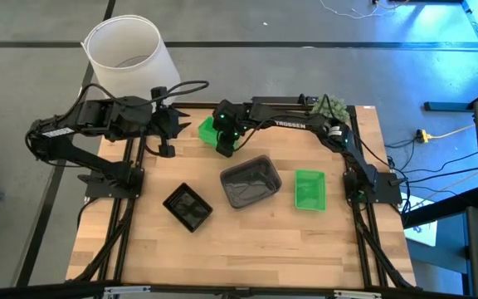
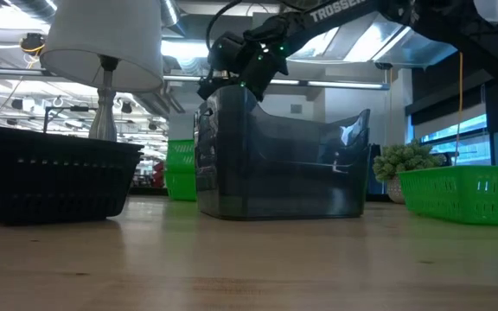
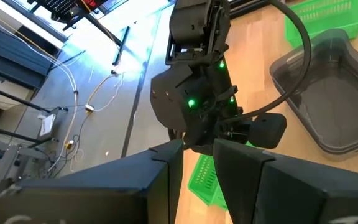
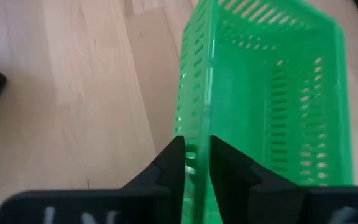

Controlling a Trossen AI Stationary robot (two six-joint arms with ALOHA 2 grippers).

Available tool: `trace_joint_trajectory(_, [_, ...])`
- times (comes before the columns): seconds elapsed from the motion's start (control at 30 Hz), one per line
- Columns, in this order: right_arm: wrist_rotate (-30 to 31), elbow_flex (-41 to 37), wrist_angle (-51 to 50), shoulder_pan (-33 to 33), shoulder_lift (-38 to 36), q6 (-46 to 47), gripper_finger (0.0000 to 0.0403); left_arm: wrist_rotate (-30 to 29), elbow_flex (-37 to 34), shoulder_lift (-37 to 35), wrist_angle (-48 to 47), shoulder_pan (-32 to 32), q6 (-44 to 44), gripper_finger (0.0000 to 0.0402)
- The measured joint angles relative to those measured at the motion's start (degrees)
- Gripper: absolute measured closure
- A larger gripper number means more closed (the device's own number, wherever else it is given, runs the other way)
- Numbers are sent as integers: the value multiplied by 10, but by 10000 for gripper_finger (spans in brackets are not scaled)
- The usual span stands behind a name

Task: Stack baskets by color
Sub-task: Stack the right green bin on top of the left green bin

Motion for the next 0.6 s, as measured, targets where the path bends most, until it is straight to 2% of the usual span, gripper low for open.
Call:
trace_joint_trajectory(0.2, [0, 0, -2, -1, 6, 5, 394, 0, 0, 0, 0, 0, 0, 319])
trace_joint_trajectory(0.43, [1, 0, -1, 1, 4, 2, 398, 0, 0, 0, 0, 0, 0, 319])
trace_joint_trajectory(0.6, [37, 0, -14, 4, 2, -30, 399, 0, 0, 0, 0, 0, 0, 319])
